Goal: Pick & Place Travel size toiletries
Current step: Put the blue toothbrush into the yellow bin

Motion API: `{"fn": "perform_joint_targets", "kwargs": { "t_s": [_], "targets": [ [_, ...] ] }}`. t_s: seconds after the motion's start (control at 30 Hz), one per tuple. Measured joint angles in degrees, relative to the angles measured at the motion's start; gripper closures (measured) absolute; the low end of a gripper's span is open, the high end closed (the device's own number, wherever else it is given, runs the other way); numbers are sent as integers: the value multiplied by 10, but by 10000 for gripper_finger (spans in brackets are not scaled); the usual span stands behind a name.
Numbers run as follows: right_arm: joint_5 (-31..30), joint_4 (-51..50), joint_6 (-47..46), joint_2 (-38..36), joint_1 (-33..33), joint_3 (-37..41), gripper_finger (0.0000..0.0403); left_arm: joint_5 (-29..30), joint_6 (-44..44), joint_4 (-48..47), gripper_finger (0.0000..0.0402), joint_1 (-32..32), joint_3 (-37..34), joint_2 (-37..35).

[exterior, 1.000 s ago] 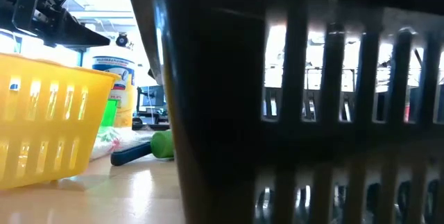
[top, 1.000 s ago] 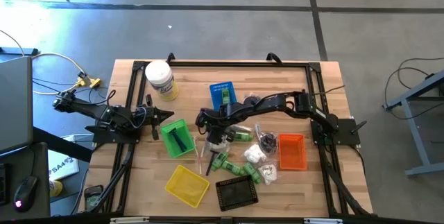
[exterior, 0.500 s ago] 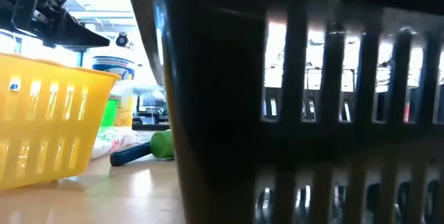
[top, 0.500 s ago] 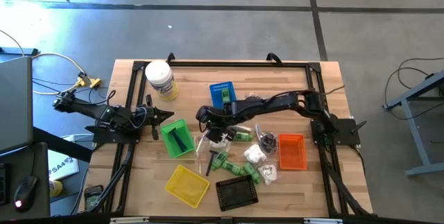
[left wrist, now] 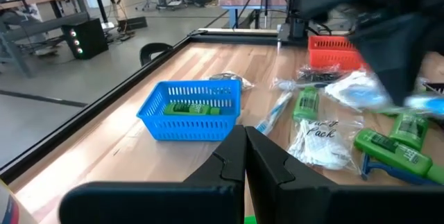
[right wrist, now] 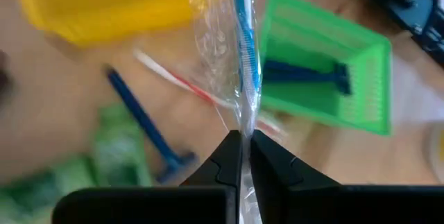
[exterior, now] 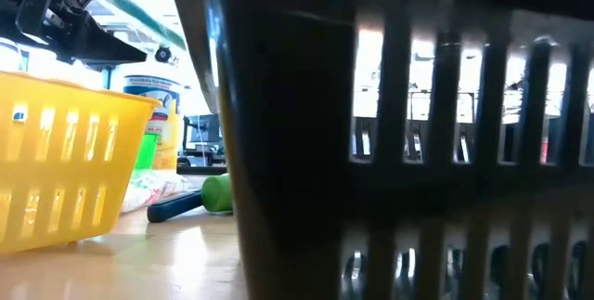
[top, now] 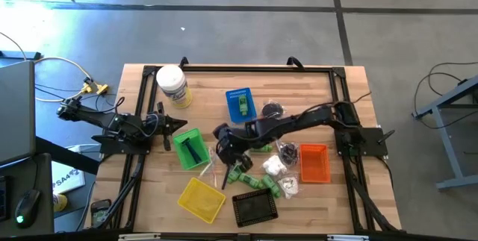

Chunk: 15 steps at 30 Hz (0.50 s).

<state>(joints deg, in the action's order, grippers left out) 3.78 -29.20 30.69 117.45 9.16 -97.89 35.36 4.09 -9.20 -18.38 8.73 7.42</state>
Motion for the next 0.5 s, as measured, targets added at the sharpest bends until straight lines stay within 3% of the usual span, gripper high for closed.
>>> {"fn": "perform_joint_targets", "kwargs": {
  "t_s": [0.07, 0.2, 0.27, 0.43, 0.5],
  "targets": [
    [-30, 12, -36, -4, 18, 0, 389, 1, 6, 0, 402, 0, 0, 0],
    [-201, 10, -66, -2, 67, 0, 394, 0, 7, 0, 402, 0, 0, 0],
    [-252, 12, -79, 0, 85, -2, 394, 0, 7, 0, 401, 0, 0, 0],
    [-263, 15, -102, 0, 108, -5, 394, -1, 8, 0, 401, 0, 0, 0],
    [-273, 15, -107, 1, 111, -5, 395, -28, 18, 0, 402, 0, 0, 0]
  ]
}}
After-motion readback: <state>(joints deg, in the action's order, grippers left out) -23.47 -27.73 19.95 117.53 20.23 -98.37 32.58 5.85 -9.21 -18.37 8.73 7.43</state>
